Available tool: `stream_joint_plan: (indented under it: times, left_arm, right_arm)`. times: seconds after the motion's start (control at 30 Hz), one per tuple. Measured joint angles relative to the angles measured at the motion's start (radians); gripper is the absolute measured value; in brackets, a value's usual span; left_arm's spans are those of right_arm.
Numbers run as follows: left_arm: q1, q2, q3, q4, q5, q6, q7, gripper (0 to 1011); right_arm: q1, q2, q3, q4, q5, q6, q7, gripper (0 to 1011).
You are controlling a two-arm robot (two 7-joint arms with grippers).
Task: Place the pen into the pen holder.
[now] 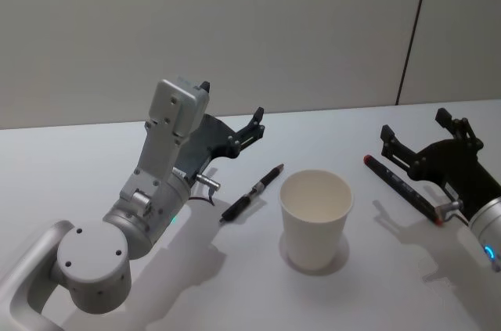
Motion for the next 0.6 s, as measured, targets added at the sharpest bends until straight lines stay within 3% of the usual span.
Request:
stream_joint_plan:
  times: [0.6]
  left_arm:
    - [0.0, 0.0, 0.0, 0.0, 0.0, 0.0, 0.0, 1001]
  right_arm:
    - [0.0, 0.0, 0.0, 0.0, 0.0, 0.0, 0.0, 1001]
